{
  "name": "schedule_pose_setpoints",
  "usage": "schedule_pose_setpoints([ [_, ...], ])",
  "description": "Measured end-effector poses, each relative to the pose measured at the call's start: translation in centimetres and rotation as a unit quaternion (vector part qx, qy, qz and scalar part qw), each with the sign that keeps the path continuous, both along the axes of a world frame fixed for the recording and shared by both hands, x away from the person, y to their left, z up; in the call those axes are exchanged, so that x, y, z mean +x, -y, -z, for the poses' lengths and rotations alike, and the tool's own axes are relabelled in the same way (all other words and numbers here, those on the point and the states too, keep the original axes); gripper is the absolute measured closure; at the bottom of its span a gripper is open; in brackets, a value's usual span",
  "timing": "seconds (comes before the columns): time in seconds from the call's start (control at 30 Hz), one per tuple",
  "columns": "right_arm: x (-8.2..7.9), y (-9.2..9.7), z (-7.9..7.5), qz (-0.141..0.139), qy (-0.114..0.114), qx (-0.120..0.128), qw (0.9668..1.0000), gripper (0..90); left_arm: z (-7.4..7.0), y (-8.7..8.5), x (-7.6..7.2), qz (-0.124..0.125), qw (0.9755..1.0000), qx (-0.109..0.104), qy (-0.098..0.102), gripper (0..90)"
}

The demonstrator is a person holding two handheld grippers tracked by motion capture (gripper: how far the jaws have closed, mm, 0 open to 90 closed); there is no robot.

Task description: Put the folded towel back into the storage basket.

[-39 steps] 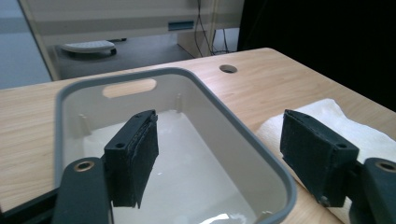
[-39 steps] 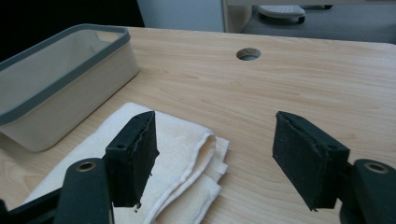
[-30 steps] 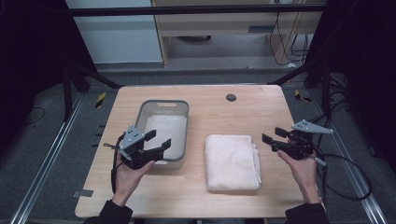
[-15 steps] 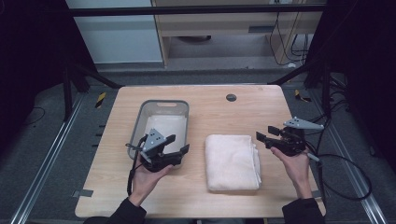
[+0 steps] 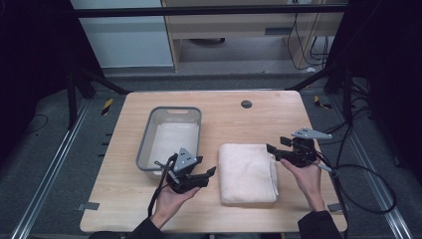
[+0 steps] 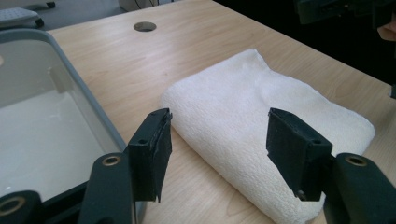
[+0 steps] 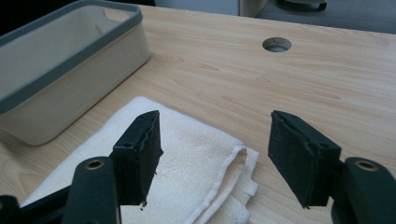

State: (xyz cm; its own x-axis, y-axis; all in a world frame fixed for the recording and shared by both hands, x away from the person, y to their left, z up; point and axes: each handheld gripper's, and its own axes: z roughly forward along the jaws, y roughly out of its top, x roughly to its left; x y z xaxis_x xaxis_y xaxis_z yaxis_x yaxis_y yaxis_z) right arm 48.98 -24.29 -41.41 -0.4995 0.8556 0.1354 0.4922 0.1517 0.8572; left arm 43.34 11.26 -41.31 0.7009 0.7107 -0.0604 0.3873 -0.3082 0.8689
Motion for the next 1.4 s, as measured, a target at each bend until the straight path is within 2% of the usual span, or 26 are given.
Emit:
schedule_pose_setpoints([
  [0.07,0.2,-0.3,0.4,-0.001,-0.005,-0.008,1.0000,32.2,0.3,0.4,-0.1,0.001,1.0000,0.003,-0.005,39.7],
  [0.13,0.3,-0.3,0.6,-0.003,-0.005,-0.009,0.9999,31.8,0.6,0.7,-0.1,-0.001,1.0000,0.008,-0.006,39.6],
  [0.23,0.6,0.0,1.5,0.005,-0.022,-0.007,0.9997,30.8,1.1,1.1,-0.1,-0.001,0.9998,0.012,-0.013,39.2],
  [0.4,0.9,0.5,2.4,0.018,-0.034,-0.005,0.9992,28.1,1.9,1.9,-0.2,-0.001,0.9996,0.023,-0.019,37.8],
  [0.57,1.2,0.5,3.3,0.018,-0.044,-0.013,0.9988,25.8,2.8,2.8,-0.2,0.004,0.9990,0.036,-0.027,36.6],
  [0.87,1.6,0.1,4.6,0.016,-0.062,-0.017,0.9978,22.6,4.7,4.2,-0.1,-0.003,0.9972,0.059,-0.045,29.1],
  [1.17,1.9,0.0,5.7,0.016,-0.075,-0.015,0.9969,21.5,5.9,5.1,0.3,0.000,0.9963,0.056,-0.064,20.5],
  [1.4,2.2,-0.6,6.4,0.012,-0.085,-0.013,0.9962,21.7,6.1,5.5,0.5,-0.001,0.9964,0.042,-0.074,16.9],
])
